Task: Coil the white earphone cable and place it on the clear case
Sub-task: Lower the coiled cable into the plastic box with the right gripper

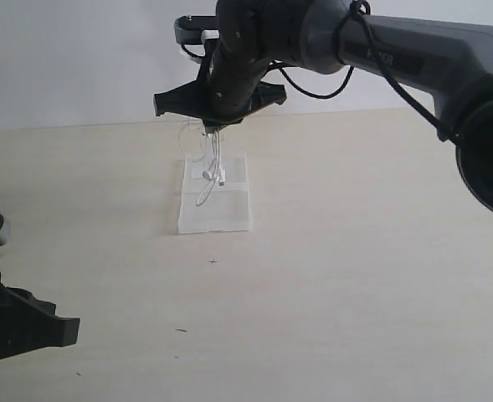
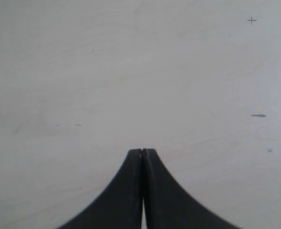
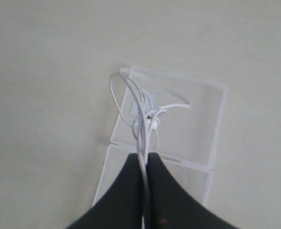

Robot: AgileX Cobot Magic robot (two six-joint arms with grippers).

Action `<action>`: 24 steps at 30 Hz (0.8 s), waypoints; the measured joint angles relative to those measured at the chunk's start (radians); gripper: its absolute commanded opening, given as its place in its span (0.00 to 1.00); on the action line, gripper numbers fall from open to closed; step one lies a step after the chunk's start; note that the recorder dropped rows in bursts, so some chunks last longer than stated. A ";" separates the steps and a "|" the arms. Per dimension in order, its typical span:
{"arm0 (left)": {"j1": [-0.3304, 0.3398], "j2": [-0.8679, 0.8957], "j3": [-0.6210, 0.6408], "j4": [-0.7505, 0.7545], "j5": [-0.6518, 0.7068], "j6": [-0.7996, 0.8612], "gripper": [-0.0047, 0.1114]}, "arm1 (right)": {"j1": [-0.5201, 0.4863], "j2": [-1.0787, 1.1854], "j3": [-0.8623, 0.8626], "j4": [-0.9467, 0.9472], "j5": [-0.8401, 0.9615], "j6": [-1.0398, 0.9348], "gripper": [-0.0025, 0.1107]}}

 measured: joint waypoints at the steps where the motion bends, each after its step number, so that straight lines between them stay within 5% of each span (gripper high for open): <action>1: 0.000 0.000 0.000 0.000 0.000 0.000 0.04 | 0.000 0.008 -0.008 0.000 -0.002 0.000 0.02; 15: 0.000 0.000 0.010 0.000 -0.002 0.000 0.04 | 0.000 0.091 -0.019 0.006 -0.035 0.002 0.02; 24: 0.000 0.000 0.010 0.000 -0.004 0.000 0.04 | 0.008 0.076 -0.022 0.016 0.109 -0.021 0.02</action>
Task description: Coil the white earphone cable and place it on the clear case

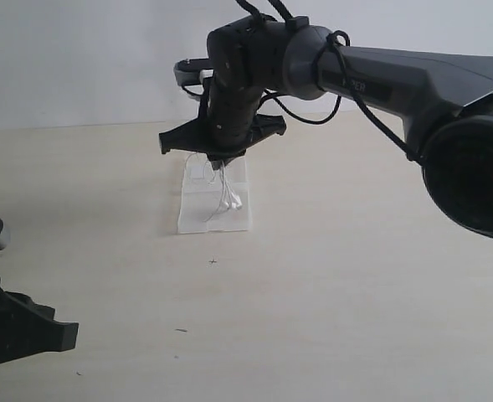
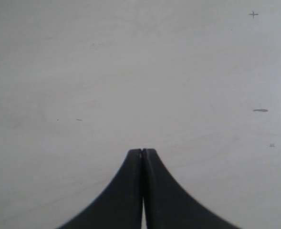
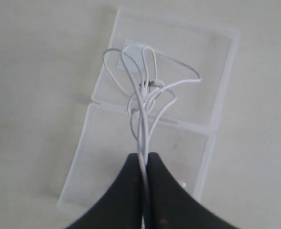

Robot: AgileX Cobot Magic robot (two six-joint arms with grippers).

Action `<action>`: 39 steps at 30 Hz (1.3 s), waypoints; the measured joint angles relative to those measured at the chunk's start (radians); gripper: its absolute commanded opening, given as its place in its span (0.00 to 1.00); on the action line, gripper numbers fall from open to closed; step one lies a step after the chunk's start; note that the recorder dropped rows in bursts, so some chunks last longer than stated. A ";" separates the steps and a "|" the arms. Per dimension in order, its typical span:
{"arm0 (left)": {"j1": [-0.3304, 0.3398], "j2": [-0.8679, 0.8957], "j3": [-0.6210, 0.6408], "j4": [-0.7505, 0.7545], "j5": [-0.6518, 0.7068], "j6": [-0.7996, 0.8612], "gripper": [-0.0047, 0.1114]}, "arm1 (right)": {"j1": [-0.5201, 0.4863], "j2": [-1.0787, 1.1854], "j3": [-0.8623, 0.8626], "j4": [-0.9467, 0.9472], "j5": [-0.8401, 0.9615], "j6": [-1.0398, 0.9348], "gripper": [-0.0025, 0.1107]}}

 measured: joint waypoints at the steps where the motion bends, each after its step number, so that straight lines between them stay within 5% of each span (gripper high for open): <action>1: 0.000 0.000 0.000 0.000 0.000 0.000 0.04 | 0.002 -0.001 0.000 0.000 0.019 -0.007 0.02; 19: 0.000 0.000 0.000 -0.002 0.000 0.000 0.04 | 0.041 -0.001 0.000 0.003 0.112 -0.071 0.02; 39: 0.000 0.000 0.000 -0.002 0.004 0.000 0.04 | 0.054 -0.063 0.000 -0.155 -0.021 -0.001 0.02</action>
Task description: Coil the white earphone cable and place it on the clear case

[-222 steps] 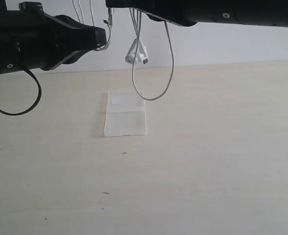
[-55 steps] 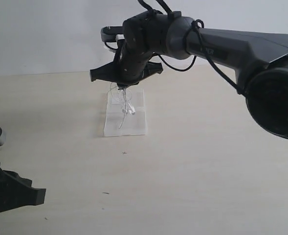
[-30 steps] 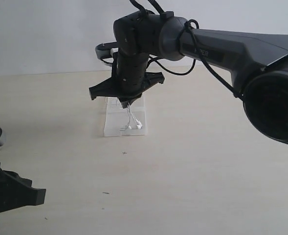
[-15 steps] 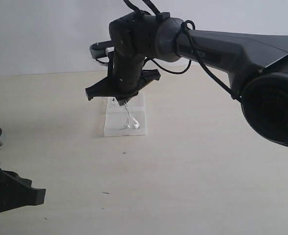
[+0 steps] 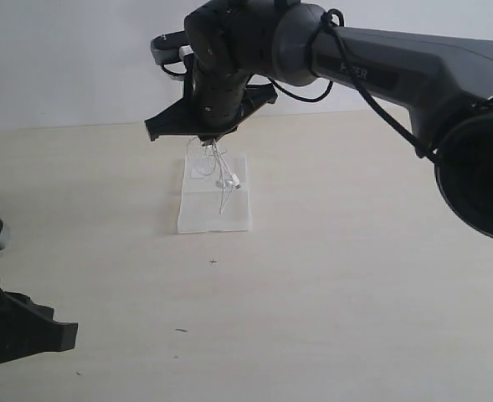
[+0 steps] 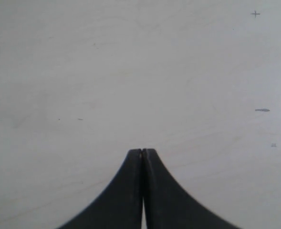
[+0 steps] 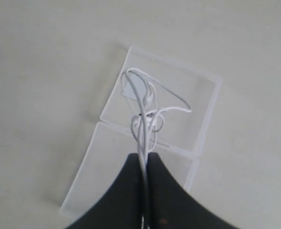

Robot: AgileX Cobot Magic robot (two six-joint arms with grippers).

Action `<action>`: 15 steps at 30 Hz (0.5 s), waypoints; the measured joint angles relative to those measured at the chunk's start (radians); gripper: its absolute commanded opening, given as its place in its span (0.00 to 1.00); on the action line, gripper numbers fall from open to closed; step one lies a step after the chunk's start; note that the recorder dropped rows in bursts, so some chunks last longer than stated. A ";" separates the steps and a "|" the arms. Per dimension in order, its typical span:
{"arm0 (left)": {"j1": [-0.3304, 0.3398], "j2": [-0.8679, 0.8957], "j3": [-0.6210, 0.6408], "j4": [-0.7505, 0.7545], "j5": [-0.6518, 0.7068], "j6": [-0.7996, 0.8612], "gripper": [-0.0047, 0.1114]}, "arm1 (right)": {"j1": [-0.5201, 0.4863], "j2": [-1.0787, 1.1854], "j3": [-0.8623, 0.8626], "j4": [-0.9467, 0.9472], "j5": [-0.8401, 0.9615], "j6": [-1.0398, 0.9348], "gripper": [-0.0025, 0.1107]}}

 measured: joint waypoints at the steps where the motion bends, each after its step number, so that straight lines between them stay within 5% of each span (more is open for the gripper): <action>1: 0.000 0.000 0.000 0.000 0.000 0.000 0.04 | 0.000 0.001 0.000 0.002 0.012 0.000 0.02; 15: 0.000 0.000 0.000 0.000 0.000 0.000 0.04 | 0.000 -0.067 0.000 0.042 0.225 -0.053 0.02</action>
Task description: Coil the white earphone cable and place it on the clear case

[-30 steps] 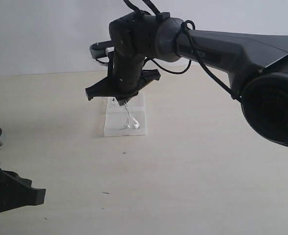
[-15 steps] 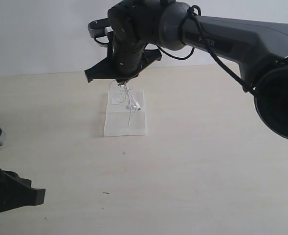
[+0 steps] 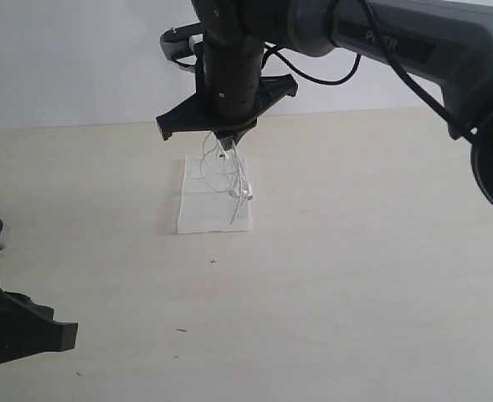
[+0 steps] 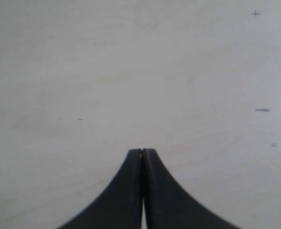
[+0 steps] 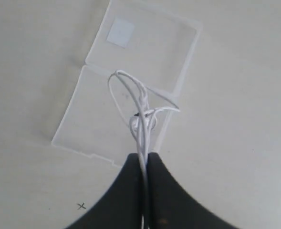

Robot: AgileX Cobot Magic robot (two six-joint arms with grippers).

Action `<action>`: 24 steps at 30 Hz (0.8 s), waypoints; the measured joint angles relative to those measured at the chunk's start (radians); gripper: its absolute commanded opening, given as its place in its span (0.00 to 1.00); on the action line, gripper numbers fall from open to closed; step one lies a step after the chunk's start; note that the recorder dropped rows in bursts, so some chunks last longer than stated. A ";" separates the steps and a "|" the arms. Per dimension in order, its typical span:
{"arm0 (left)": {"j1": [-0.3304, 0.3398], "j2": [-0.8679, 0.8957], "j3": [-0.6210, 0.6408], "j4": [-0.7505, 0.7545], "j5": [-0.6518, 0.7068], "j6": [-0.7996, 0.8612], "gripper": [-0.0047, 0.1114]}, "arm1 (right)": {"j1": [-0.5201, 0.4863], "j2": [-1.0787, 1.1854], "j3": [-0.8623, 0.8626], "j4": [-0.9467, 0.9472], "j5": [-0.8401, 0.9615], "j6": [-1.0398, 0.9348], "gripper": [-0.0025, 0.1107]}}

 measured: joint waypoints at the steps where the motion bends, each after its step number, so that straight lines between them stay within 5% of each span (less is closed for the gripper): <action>1: 0.000 0.000 0.000 0.000 0.000 0.000 0.04 | 0.000 0.000 0.000 0.002 0.002 -0.005 0.02; 24: 0.000 0.000 0.000 0.000 0.000 0.000 0.04 | -0.070 0.084 0.000 0.151 -0.040 -0.084 0.02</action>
